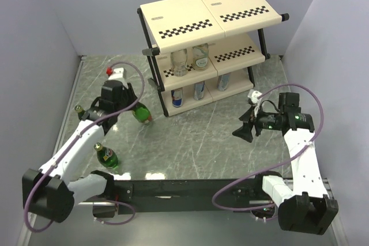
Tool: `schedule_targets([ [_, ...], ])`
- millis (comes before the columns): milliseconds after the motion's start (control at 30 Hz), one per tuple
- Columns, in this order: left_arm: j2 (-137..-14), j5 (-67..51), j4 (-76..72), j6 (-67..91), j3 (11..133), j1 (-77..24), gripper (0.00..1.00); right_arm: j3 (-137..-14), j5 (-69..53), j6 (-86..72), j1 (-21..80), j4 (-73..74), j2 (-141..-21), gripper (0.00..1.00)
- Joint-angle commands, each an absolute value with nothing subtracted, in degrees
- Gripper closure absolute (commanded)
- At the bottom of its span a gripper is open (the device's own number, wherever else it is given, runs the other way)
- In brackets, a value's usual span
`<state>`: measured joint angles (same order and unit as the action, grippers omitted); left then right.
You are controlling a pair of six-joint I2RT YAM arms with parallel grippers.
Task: Place and organize the beverage onto the shelf
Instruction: Pick up the drink from the center of the board.
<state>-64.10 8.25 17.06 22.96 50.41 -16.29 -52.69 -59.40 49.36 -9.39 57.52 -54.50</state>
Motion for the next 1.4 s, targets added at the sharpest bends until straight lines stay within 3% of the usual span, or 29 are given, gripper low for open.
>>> schedule_targets([
  [0,-57.06,4.4,10.98,25.22,50.11,-19.68,1.0,-53.09,-61.88,54.67,-5.11,59.51,-54.32,0.16],
  [367,-47.2,-3.33,11.96,25.58,42.28,-29.78,1.0,-43.42,-57.84,53.36,13.17,44.06,-46.76,0.02],
  [533,-46.14,-8.78,10.02,25.75,42.1,-33.39,1.0,-41.58,-53.09,43.54,22.65,32.82,-47.63,0.02],
  [967,-57.47,-3.61,8.18,25.84,51.93,-48.77,1.0,-35.6,-33.76,15.47,37.78,-1.91,-52.99,0.04],
  [1367,-67.23,-0.18,8.61,23.38,61.95,-55.1,1.0,-34.28,-26.28,11.25,45.97,-7.65,-57.65,0.03],
])
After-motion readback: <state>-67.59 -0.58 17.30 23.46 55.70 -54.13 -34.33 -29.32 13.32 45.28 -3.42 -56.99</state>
